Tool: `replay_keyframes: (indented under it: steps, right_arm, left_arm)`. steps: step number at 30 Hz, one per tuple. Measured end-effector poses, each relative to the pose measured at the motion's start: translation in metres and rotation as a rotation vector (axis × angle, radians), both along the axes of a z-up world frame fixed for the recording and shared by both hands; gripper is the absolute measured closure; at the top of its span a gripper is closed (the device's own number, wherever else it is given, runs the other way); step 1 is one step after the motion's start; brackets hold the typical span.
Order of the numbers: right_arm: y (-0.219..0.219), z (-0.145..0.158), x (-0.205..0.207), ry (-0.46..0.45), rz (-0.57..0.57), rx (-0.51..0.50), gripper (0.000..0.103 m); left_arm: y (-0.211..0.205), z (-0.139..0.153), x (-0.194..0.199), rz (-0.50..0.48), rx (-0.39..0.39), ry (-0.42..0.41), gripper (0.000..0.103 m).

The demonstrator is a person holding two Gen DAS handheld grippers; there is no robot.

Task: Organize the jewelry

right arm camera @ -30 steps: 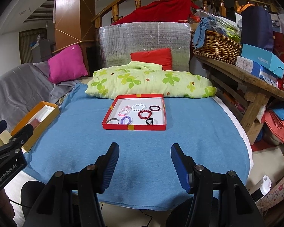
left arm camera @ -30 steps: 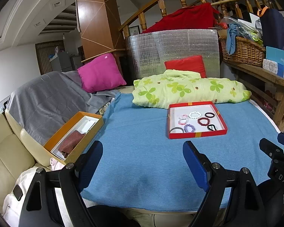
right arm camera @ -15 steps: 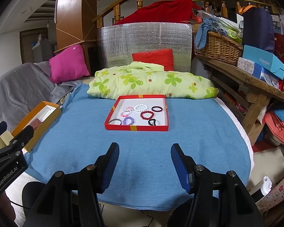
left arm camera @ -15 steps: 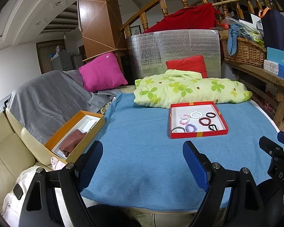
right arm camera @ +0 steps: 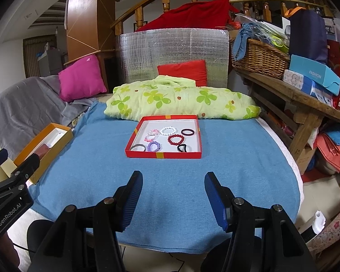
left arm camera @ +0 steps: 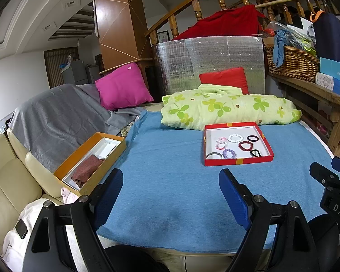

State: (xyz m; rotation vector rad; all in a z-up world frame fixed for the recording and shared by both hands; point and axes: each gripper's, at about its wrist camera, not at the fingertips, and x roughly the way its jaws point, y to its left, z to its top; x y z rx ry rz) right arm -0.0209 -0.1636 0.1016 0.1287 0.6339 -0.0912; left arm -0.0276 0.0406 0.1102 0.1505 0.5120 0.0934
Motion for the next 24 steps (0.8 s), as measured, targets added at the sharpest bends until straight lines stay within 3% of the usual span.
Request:
replay_keyframes:
  steps: [13,24]
  right_arm:
    - [0.004,0.005,0.006,-0.008,-0.011,-0.017,0.042]
    - [0.000,-0.003,0.031,0.012,-0.012,-0.035,0.042]
  left_arm:
    - [0.002,0.001,0.003,0.001,-0.013,0.003,0.016]
    - [-0.004,-0.001,0.029,0.003,-0.021,0.025,0.016]
